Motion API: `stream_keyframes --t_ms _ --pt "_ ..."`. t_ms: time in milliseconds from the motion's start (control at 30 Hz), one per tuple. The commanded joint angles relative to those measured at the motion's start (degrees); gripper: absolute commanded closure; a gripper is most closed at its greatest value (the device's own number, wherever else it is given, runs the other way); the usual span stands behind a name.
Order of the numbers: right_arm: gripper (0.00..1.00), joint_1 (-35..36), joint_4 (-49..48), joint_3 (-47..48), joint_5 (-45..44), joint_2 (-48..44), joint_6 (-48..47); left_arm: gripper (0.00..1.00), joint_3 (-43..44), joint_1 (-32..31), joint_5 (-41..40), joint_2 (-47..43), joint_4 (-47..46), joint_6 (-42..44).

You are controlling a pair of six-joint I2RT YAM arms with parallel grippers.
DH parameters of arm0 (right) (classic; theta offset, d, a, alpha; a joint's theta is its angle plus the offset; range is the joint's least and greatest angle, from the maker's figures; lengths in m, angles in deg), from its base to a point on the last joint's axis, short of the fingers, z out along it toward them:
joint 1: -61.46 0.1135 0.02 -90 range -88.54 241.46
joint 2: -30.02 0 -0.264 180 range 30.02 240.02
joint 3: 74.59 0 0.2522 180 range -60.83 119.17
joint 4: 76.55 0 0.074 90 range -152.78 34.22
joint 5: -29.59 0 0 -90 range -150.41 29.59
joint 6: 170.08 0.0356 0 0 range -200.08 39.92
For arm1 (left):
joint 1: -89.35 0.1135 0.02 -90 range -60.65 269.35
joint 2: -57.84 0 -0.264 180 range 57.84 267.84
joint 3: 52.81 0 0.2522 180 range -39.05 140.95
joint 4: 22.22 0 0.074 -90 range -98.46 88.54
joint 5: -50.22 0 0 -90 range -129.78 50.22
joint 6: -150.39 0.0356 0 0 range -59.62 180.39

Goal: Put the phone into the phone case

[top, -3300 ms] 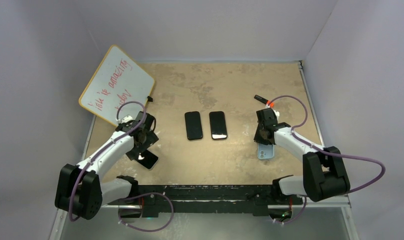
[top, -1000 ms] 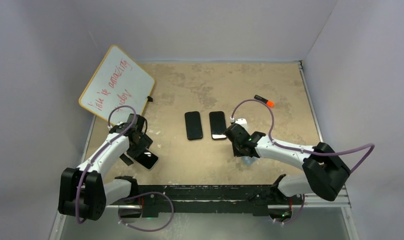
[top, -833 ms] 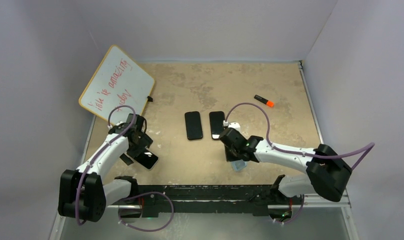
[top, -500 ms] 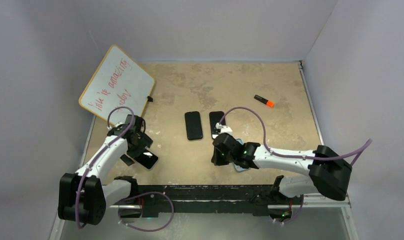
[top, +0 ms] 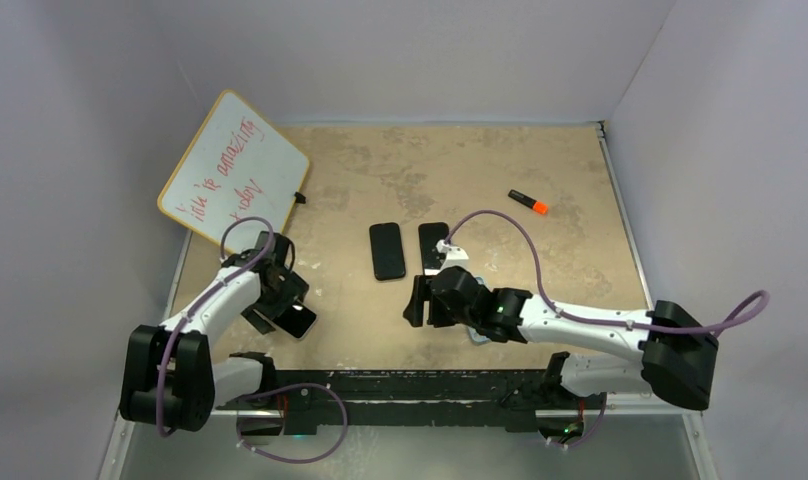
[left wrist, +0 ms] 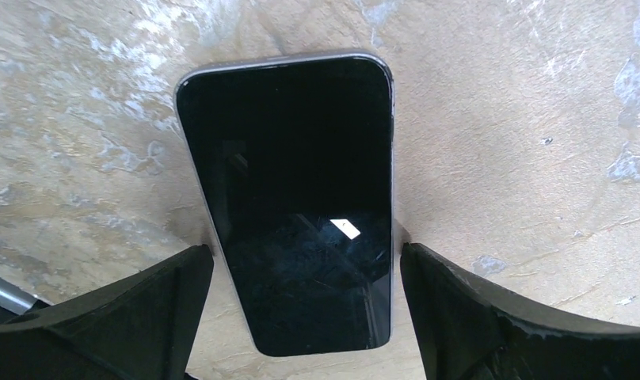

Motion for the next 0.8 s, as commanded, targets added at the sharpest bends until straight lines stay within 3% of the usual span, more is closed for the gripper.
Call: stream_keyframes --t_ms 0,167,400,767 --pt "0.22 0.2 0.8 -1.3 -4.7 -4.9 0.6 0.08 -0.9 0.5 2.4 0.7 -2.7 -2.2" --pt "0.11 0.2 0.8 -1.7 -5.0 -6.1 0.1 0.04 -3.2 0.5 2.3 -1.5 -2.7 -3.3" --pt "0.11 0.2 1.1 -2.0 -6.4 -6.8 0.1 0.08 -5.3 0.5 2.3 -2.7 -3.7 -5.4" --pt "0.11 0.2 2.2 -2.1 -7.3 -8.4 -0.6 0.11 -3.3 0.6 1.8 3.8 -4.0 -6.4"
